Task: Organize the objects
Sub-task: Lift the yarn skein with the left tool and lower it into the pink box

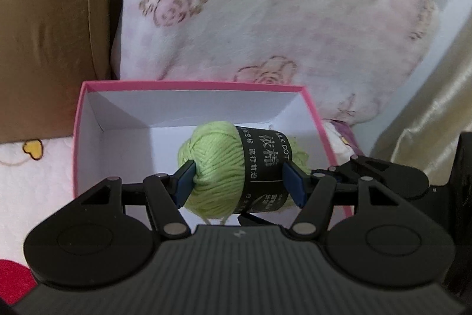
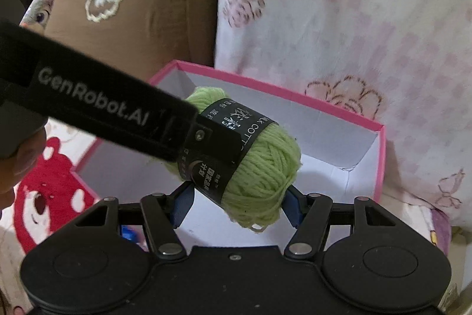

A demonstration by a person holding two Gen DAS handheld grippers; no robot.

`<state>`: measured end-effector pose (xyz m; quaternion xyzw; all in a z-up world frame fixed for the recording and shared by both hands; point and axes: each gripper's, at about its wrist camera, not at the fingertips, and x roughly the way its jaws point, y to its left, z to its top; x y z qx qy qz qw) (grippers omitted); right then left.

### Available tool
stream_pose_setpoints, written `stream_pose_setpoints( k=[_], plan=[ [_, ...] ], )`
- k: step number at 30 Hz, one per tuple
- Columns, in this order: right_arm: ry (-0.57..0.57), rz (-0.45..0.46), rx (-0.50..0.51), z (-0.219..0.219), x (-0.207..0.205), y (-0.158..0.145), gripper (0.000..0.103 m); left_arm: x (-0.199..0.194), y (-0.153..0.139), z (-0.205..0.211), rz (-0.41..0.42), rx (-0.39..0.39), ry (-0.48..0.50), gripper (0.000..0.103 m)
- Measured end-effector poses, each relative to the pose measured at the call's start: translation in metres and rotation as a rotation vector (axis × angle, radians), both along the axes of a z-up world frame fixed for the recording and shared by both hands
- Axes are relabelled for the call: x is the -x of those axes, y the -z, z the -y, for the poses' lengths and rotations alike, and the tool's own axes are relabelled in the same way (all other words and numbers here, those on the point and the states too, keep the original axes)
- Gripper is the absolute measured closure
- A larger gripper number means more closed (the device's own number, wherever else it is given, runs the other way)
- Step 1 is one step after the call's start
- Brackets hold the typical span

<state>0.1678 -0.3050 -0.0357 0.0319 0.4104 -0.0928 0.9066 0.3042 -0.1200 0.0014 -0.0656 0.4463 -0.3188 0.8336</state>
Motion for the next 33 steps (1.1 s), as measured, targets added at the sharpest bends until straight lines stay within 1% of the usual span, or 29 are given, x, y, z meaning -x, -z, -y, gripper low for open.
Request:
stream_pose_setpoints(
  k=[6, 12, 14, 15, 16, 18, 20, 21, 23, 26, 27, 28, 29, 31, 33],
  plan=[
    [0.015, -0.062, 0.002, 0.015, -0.025, 0.028, 0.035, -0.032, 0.033, 0.009, -0.073, 0.018, -0.036, 0.040],
    [0.040, -0.126, 0.043, 0.025, -0.046, 0.046, 0.036, -0.056, 0.061, 0.014, -0.142, 0.074, -0.084, 0.041],
    [0.065, -0.163, 0.068, 0.028, -0.053, 0.050, 0.039, -0.060, 0.067, 0.016, -0.157, 0.069, -0.091, 0.044],
    [0.079, -0.181, 0.082, 0.029, -0.056, 0.051, 0.043, -0.060, 0.070, 0.018, -0.165, 0.068, -0.089, 0.044],
    [0.092, -0.193, 0.086, 0.031, -0.058, 0.053, 0.045, -0.060, 0.072, 0.019, -0.165, 0.071, -0.084, 0.044],
    [0.105, -0.195, 0.077, 0.035, -0.060, 0.052, 0.049, -0.059, 0.073, 0.021, -0.156, 0.063, -0.081, 0.047],
    [0.117, -0.183, 0.062, 0.037, -0.060, 0.051, 0.050, -0.058, 0.074, 0.025, -0.141, 0.047, -0.072, 0.060],
    [0.121, -0.178, 0.059, 0.038, -0.059, 0.051, 0.050, -0.058, 0.074, 0.028, -0.131, 0.025, -0.081, 0.063],
    [0.128, -0.170, 0.069, 0.036, -0.056, 0.052, 0.051, -0.059, 0.076, 0.031, -0.132, 0.024, -0.080, 0.070],
    [0.145, -0.162, 0.141, 0.032, -0.050, 0.054, 0.053, -0.059, 0.080, 0.034, -0.165, 0.047, -0.083, 0.073],
    [0.156, -0.160, 0.168, 0.030, -0.049, 0.054, 0.053, -0.059, 0.082, 0.036, -0.173, 0.049, -0.083, 0.073],
    [0.169, -0.168, 0.202, 0.028, -0.047, 0.056, 0.056, -0.058, 0.084, 0.039, -0.182, 0.048, -0.084, 0.073],
    [0.174, -0.171, 0.217, 0.027, -0.046, 0.057, 0.056, -0.058, 0.085, 0.042, -0.183, 0.047, -0.086, 0.073],
    [0.166, -0.160, 0.222, 0.025, -0.043, 0.058, 0.056, -0.057, 0.086, 0.047, -0.179, 0.027, -0.084, 0.073],
    [0.153, -0.147, 0.209, 0.022, -0.038, 0.057, 0.056, -0.054, 0.082, 0.050, -0.157, 0.001, -0.081, 0.073]
  ],
)
